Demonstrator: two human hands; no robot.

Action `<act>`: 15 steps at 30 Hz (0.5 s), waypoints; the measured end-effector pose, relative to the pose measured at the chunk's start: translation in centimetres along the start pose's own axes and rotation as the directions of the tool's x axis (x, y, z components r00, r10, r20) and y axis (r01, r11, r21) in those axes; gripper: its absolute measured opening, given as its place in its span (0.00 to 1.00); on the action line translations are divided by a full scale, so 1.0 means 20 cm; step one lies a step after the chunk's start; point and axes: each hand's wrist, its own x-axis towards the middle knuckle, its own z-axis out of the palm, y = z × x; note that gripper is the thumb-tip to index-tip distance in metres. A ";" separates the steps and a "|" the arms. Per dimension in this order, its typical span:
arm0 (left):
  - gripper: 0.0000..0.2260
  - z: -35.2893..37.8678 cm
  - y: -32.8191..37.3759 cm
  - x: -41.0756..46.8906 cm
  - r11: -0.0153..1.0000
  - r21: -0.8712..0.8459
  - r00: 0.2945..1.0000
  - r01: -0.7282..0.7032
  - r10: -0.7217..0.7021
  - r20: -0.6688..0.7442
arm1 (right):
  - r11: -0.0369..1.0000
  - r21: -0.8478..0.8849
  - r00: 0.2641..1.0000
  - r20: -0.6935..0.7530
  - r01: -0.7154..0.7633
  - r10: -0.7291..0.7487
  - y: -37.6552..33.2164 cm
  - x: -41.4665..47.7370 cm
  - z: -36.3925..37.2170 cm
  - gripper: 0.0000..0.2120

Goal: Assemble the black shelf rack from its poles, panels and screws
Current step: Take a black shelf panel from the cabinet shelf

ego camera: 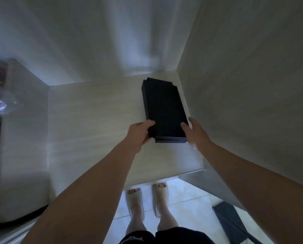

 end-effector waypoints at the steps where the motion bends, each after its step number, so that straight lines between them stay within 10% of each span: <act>1: 0.07 -0.04 -0.02 -0.06 1.000 -0.018 1.000 0.018 -0.018 0.006 | 0.998 0.049 0.999 0.005 -0.033 0.032 -0.01 -0.05 0.00 0.30; 15: 0.06 -0.43 -0.36 -0.70 0.995 -0.024 0.981 0.097 -0.092 0.173 | 0.778 0.583 0.964 0.240 -0.236 0.112 0.25 -0.73 0.08 0.18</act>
